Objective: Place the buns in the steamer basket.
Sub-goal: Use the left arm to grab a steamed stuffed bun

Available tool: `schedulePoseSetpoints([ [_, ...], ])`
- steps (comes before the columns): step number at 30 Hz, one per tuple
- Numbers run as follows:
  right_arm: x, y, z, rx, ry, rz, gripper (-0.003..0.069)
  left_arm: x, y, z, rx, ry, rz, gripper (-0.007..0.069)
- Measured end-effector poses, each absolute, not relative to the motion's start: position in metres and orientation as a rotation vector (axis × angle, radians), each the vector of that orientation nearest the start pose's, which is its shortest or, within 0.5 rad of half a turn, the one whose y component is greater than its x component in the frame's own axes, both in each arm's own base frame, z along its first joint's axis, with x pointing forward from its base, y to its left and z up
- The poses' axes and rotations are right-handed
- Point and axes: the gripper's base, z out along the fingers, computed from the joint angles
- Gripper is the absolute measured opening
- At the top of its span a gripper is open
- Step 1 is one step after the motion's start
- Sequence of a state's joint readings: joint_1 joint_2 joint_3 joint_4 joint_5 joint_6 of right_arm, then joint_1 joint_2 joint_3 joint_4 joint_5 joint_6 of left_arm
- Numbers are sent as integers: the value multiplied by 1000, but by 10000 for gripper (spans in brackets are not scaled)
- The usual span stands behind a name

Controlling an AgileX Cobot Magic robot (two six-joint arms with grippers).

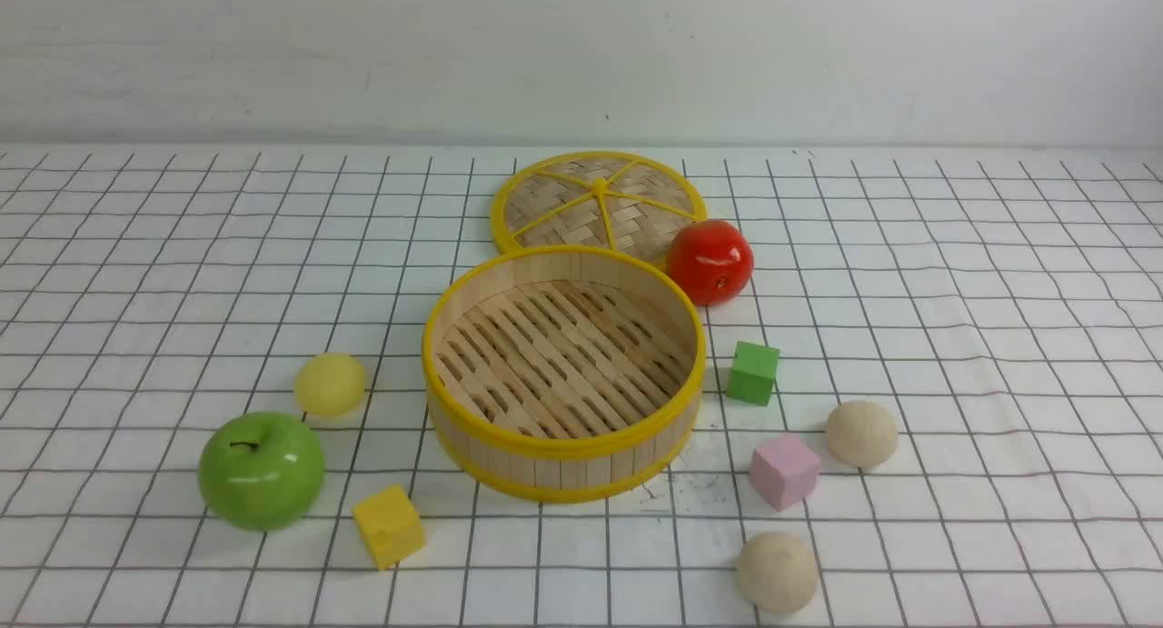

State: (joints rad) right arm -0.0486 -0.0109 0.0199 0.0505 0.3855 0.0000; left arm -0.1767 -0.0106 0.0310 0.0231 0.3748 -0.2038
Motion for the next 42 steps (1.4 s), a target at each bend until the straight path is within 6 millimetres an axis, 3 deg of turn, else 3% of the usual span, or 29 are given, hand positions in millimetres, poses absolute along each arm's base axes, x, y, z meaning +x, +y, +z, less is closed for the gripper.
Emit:
schedulePoseSetpoints([
  [26,52,-1,172,77,1876,17,239,52,-9,171,-9,1870,-239,238],
  [42,52,-1,172,77,1876,17,239,56,-10,197,-4,1581,-278,238],
])
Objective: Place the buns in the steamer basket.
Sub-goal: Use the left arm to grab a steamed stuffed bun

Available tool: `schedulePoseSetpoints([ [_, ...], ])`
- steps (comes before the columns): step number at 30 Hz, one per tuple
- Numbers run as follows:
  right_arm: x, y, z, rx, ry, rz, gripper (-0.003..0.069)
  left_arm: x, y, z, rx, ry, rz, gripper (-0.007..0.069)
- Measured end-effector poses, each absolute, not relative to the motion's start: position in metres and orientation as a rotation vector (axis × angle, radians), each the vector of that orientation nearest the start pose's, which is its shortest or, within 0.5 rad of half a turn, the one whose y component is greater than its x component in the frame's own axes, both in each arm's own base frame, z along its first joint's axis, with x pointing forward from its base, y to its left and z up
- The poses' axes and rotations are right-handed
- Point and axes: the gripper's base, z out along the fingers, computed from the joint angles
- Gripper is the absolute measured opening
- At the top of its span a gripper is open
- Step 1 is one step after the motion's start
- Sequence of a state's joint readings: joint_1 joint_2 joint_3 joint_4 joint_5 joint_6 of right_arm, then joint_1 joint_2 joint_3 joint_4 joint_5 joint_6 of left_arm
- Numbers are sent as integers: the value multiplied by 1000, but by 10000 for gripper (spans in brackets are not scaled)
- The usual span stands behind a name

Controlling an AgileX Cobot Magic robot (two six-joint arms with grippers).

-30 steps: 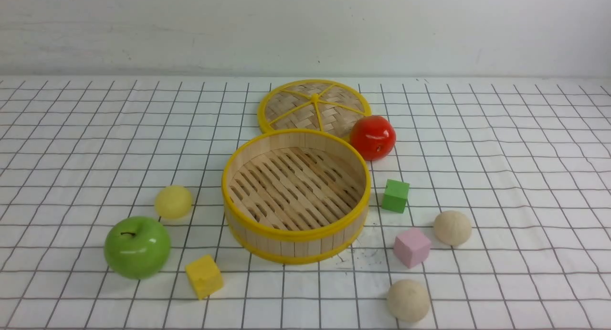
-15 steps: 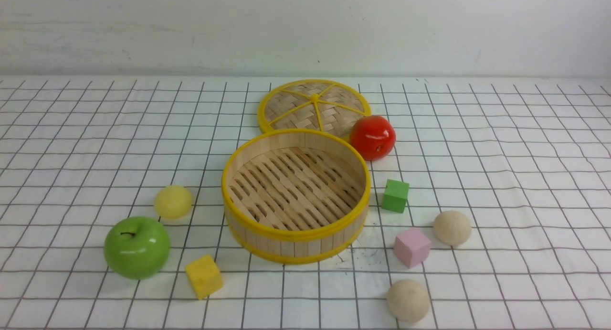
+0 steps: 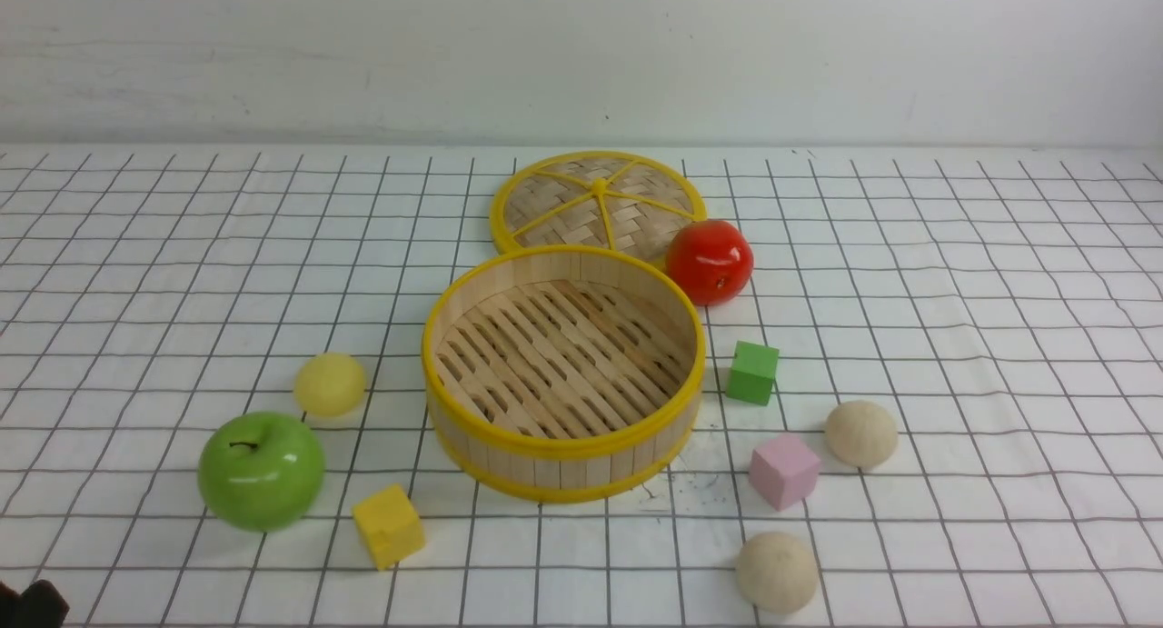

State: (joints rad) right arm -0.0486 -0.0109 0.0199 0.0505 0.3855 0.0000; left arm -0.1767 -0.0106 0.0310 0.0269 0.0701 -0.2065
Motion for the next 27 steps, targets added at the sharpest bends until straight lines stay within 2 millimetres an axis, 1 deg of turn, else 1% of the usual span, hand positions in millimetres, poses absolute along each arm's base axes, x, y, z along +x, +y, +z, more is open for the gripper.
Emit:
schedulePoseSetpoints([
  [5,52,-1,172,77,1876,17,239,56,-10,198,-6,1567,-282,238],
  [8,52,-1,172,77,1876,17,239,56,-10,203,-76,1513,-364,238],
  [9,52,-1,172,77,1876,17,239,55,-10,209,-144,1451,-445,238],
  [12,52,-1,172,77,1876,17,239,53,-7,223,-242,1285,-567,238],
  [14,52,-1,172,77,1876,17,239,52,-5,228,-263,1239,-591,238],
  [15,52,-1,172,77,1876,17,239,48,-3,243,-292,1176,-631,238],
  [16,52,-1,172,77,1876,17,239,48,-3,245,-296,1169,-637,238],
  [18,52,-1,172,77,1876,17,239,39,-1,278,-282,1090,-651,238],
  [19,52,-1,172,77,1876,17,239,37,-1,294,-272,1080,-649,238],
  [20,52,-1,172,77,1876,17,239,35,-1,301,-267,1066,-649,238],
  [21,52,-1,172,77,1876,17,239,33,-2,327,-254,1079,-650,238],
  [23,52,-1,172,77,1876,17,239,38,-5,352,-246,1147,-655,238],
  [26,52,-1,172,77,1876,17,239,58,-15,374,-236,1397,-648,238],
  [27,52,-1,172,77,1876,17,239,58,-15,374,-236,1397,-648,238],
])
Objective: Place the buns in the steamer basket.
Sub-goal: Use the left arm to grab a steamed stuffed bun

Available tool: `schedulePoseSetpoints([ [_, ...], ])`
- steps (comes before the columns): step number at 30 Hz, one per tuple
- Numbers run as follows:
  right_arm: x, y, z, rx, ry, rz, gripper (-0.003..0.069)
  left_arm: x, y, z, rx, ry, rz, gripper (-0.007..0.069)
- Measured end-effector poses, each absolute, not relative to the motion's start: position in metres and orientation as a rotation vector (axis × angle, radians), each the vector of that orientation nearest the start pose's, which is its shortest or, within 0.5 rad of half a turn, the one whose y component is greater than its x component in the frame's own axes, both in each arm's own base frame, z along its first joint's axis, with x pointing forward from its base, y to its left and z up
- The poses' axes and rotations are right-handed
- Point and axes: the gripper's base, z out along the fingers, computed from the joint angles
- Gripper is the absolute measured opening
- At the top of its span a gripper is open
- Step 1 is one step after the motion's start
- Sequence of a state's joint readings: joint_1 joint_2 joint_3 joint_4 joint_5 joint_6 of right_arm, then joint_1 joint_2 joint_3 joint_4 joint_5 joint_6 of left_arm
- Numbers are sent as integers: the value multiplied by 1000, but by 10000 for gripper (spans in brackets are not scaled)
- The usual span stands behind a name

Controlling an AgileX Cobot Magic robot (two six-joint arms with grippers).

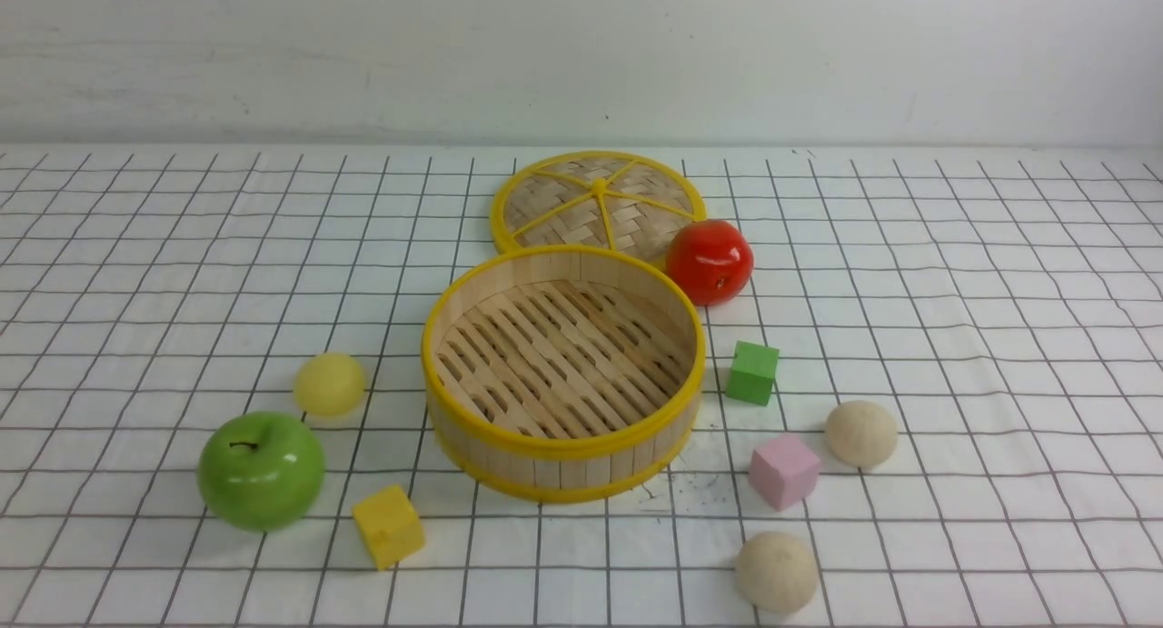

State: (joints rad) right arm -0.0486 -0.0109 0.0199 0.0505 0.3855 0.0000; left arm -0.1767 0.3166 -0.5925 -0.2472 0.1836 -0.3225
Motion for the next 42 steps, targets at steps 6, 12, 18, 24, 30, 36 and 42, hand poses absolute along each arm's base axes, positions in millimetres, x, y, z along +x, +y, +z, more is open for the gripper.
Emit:
schedulePoseSetpoints([
  [6,52,-1,172,77,1876,17,239,121,-30,348,-197,1969,-486,238],
  [12,52,-1,172,77,1876,17,239,178,-33,312,-85,2167,-261,238],
  [18,52,-1,172,77,1876,17,239,224,-40,295,-81,2140,-258,238],
  [24,52,-1,172,77,1876,17,239,288,-53,289,-114,2294,-260,238],
  [30,52,-1,172,77,1876,17,239,348,-65,279,-132,2479,-235,238],
  [36,52,-1,172,77,1876,17,239,395,-71,253,-114,2600,-171,238],
  [42,52,-1,172,77,1876,17,239,411,-71,235,-70,2632,-95,238],
])
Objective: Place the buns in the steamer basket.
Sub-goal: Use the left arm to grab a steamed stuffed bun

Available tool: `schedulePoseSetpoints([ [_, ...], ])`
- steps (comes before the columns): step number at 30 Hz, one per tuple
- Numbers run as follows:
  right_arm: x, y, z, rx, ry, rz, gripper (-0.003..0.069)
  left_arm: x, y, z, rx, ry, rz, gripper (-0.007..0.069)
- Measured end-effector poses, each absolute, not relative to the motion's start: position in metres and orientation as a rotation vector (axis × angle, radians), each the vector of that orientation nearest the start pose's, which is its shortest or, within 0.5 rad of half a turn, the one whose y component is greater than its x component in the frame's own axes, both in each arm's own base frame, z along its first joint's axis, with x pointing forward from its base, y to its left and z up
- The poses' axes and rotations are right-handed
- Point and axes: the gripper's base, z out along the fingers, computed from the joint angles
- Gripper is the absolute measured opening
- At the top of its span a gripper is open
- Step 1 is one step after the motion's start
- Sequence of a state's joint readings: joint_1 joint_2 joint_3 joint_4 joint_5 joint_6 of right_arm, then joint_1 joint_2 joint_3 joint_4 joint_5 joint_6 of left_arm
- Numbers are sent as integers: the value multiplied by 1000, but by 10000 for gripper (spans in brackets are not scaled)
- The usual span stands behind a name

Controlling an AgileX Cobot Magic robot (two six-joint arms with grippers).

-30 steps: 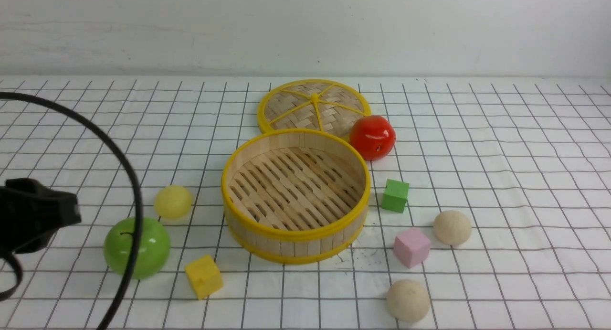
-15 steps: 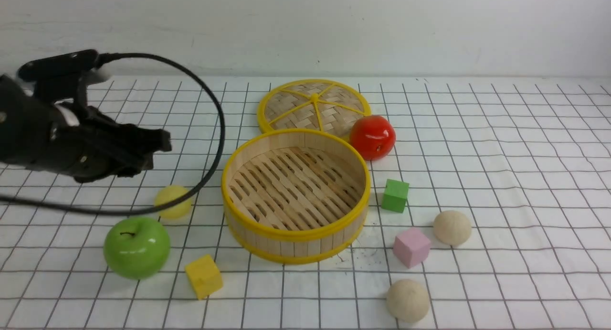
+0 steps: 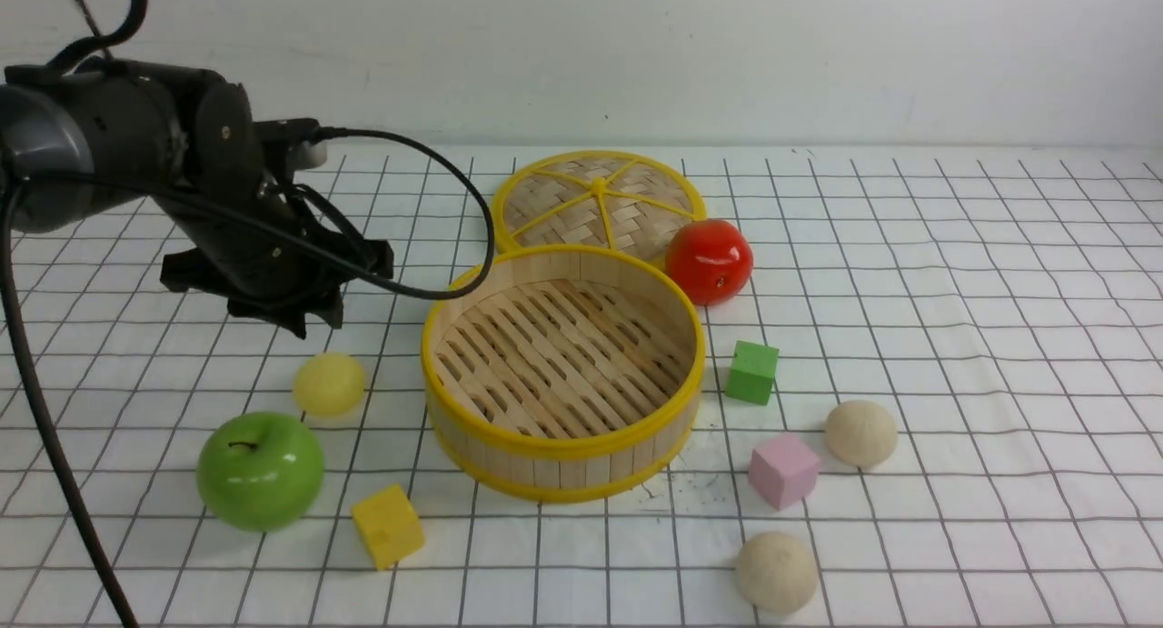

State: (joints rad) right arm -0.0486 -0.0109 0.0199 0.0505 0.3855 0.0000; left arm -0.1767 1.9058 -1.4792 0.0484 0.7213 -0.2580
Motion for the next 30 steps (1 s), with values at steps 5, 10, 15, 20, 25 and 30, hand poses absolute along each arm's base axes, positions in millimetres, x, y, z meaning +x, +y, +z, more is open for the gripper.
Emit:
schedulePoseSetpoints([
  [5,52,-1,172,77,1876,17,239,417,-69,214,-44,2685,-40,238],
  [10,52,-1,172,77,1876,17,239,420,-70,199,-41,2718,-31,238],
  [15,52,-1,172,77,1876,17,239,424,-70,189,-40,2725,-30,238],
  [20,52,-1,172,77,1876,17,239,424,-71,186,-39,2730,-29,214],
  [25,52,-1,172,77,1876,17,239,424,-70,186,-36,2739,-25,62],
  [30,52,-1,172,77,1876,17,239,422,-71,190,-19,2752,-35,-13],
])
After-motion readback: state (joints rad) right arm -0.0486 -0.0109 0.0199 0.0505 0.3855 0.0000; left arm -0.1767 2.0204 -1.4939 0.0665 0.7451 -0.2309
